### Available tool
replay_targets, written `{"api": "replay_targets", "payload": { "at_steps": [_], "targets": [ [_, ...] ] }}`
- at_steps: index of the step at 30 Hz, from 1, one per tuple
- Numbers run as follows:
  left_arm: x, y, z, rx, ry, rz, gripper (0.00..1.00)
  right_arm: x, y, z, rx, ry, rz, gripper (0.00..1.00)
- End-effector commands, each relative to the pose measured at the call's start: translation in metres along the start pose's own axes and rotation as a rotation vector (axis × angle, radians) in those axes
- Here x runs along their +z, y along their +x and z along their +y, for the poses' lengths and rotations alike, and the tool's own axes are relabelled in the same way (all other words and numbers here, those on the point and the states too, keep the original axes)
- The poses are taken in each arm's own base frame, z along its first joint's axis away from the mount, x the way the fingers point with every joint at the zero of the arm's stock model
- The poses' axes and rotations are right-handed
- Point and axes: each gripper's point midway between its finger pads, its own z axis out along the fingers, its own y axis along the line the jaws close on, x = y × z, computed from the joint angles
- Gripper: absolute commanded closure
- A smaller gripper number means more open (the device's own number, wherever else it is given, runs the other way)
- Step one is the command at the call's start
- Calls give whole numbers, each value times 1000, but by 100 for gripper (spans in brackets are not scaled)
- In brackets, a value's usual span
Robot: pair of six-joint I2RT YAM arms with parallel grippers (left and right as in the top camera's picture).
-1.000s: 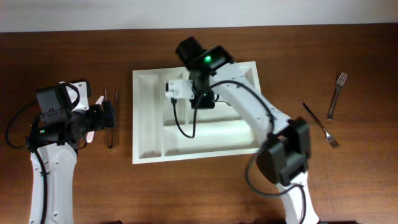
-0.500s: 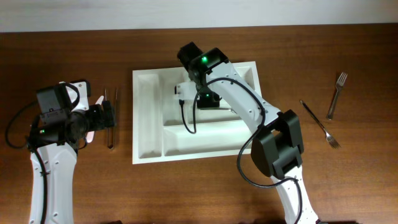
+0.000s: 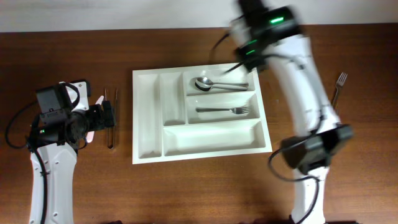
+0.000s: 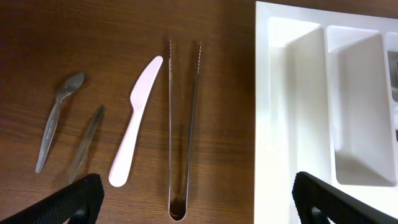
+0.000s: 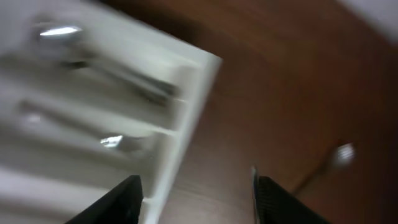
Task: Pack container
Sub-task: 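Carry the knife into the tray's middle-right compartment and release, then move the right gripper to a fork and grasp it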
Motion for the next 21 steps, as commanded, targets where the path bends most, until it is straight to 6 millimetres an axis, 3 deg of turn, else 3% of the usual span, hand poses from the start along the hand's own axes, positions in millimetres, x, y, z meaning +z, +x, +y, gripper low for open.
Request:
{"api": "replay_targets", "payload": {
  "at_steps": [1,4,8,11,16,21],
  "targets": [
    [-3,-8,3,14,-10,-15,1,18,31,-54,348,-57,68,40],
    [-3,-8,3,14,-10,-15,1,41,72,-94,434,-49,175,39],
    [-3,-8,3,14,-10,-15,1,70,118,-118,427,-89,285,38],
    [-3,-8,3,14,-10,-15,1,93,145,-111,336,-247,315,31],
    [-3,-8,3,14,-10,-15,1,114,184,-104,214,-370,363,32],
    [-3,-8,3,14,-10,-15,1,132,213,-119,132,-355,387,35]
  ]
}}
